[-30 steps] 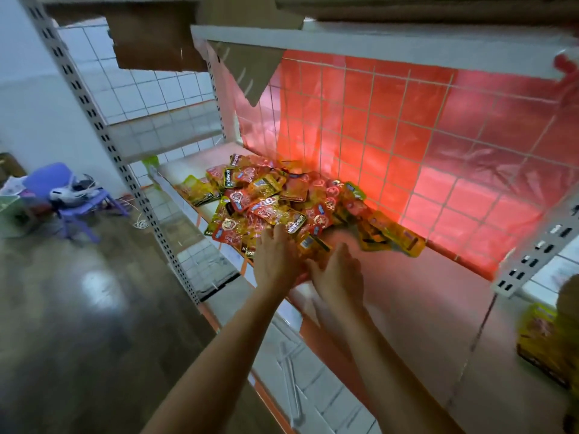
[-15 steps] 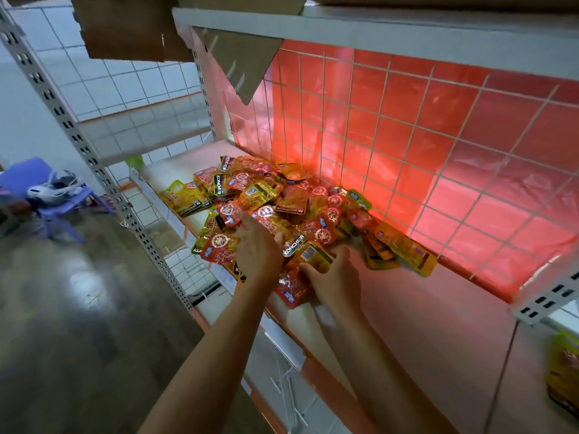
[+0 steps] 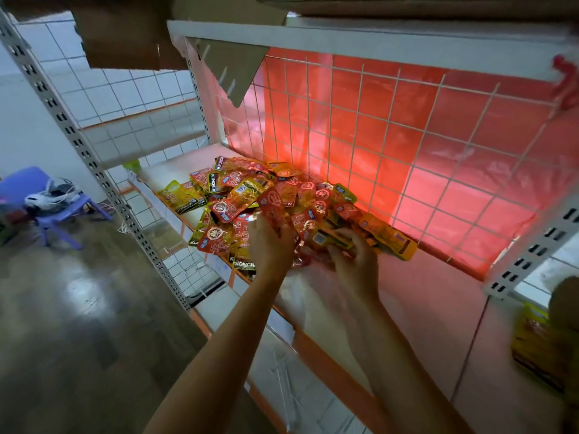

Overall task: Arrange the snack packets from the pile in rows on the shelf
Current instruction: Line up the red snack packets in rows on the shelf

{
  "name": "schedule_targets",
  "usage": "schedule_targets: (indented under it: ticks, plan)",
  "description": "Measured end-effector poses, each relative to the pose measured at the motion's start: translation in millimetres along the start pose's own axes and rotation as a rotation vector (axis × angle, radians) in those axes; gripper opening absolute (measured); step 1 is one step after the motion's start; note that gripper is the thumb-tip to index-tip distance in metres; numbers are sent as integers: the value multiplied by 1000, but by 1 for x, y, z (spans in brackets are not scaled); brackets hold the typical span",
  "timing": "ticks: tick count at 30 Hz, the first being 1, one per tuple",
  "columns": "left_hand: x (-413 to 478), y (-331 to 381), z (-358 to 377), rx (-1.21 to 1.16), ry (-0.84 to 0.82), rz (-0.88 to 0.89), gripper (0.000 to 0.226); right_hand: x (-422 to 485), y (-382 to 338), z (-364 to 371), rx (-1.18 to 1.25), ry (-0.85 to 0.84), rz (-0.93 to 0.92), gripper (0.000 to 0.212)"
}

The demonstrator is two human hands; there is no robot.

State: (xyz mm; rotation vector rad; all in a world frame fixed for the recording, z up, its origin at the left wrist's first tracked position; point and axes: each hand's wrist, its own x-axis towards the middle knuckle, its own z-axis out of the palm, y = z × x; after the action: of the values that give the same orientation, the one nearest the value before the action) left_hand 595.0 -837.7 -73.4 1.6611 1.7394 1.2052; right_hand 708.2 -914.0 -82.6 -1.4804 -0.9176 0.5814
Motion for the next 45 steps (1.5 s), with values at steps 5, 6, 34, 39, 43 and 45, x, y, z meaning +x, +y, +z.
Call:
schedule_targets:
  ticks: [5, 6, 34, 39, 43, 45]
  plan:
    - [-41, 10, -8, -151, -54, 0, 24, -25, -12, -26, 144, -84, -8, 9]
    - [-50, 13, -9, -207, -95, -16, 28, -30, -11, -31, 95, -87, -18, 12]
    - [-341, 91, 27, -315, -522, 167, 25, -192, 6, -259, 85, 549, 131, 29]
    - [-399, 128, 50, -384, -630, 255, 15, -206, 10, -320, -119, 707, 183, 26]
    - [-446, 169, 69, -456, -637, 298, 33, -223, 10, -381, -197, 784, 180, 27]
    - [-470, 185, 80, -499, -671, 262, 42, -235, 11, -418, -231, 791, 175, 27]
